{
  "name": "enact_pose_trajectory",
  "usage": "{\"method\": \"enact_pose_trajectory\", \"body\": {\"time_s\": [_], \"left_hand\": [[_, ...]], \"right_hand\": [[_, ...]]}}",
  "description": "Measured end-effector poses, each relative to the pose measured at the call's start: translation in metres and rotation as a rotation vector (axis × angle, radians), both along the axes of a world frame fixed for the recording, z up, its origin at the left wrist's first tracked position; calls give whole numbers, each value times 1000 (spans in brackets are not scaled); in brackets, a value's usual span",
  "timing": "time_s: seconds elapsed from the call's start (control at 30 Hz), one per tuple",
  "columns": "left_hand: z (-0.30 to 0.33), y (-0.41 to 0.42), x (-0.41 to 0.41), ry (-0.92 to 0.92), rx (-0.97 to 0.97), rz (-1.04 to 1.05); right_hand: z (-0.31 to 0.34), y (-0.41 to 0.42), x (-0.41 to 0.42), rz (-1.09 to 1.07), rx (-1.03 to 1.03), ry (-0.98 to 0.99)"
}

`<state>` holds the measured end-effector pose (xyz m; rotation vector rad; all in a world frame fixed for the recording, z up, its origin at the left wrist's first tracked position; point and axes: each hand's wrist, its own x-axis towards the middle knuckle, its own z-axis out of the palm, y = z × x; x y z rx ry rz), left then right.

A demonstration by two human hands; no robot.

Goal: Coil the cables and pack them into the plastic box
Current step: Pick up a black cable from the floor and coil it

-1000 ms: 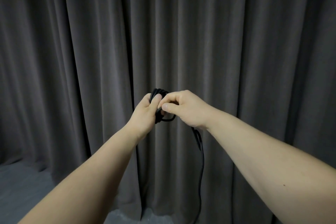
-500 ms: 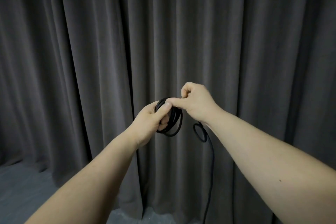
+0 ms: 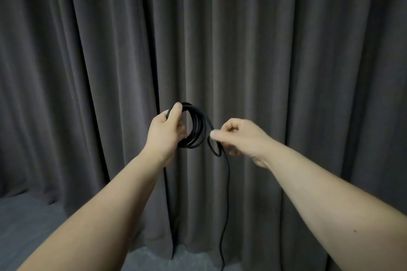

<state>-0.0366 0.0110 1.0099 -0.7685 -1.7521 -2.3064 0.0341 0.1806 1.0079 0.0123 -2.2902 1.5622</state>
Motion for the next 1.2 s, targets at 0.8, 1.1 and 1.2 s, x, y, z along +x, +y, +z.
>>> {"method": "enact_pose_trajectory", "body": {"time_s": [0.8,1.1,1.2], "left_hand": [[-12,-11,8,120,-156,45],[-15,-17,-7,33,-158,194],[-17,-17,-12,18,-166,181]], "right_hand": [[11,-34,-4,135,-457,26],[5,-27,-2,281,-232,-136],[4,-27,-8,258,-465,-137]]}}
